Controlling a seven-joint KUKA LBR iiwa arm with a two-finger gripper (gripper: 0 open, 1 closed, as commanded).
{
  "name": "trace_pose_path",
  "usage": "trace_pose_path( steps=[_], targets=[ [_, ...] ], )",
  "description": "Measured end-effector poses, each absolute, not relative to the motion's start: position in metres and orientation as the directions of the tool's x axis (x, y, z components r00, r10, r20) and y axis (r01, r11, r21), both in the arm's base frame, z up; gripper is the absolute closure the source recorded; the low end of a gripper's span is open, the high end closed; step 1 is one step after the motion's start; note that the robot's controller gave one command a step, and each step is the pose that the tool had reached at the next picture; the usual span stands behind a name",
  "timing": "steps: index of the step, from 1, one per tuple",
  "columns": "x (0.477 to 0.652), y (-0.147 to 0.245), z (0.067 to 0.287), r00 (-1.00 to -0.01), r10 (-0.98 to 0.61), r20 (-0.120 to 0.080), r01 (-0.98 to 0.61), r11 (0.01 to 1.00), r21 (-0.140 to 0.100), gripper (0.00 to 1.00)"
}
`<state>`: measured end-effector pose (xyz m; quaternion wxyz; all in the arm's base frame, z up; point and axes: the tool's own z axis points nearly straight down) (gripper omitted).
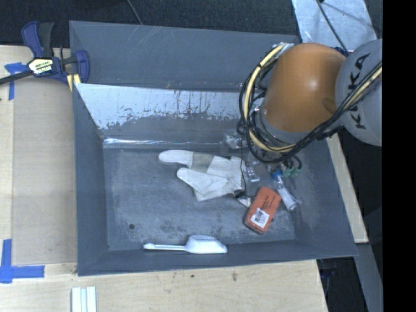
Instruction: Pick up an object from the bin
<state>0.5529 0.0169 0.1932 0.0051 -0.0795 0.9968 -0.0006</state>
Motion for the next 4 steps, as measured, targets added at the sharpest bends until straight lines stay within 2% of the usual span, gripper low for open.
trace_pose_path(
  steps=[1,2,3,4],
  targets=[
    [0.566,0.023,0.161,-0.995,-0.098,-0.003,-0.098,0.995,0.000,0.00],
    [0.579,0.024,0.137,-0.962,-0.272,-0.004,-0.272,0.962,-0.001,0.00],
    [0.578,0.024,0.093,-0.976,-0.217,-0.003,-0.217,0.976,0.000,1.00],
    [0.578,0.024,0.093,-0.976,-0.216,-0.003,-0.216,0.976,0.000,0.00]
  ],
)
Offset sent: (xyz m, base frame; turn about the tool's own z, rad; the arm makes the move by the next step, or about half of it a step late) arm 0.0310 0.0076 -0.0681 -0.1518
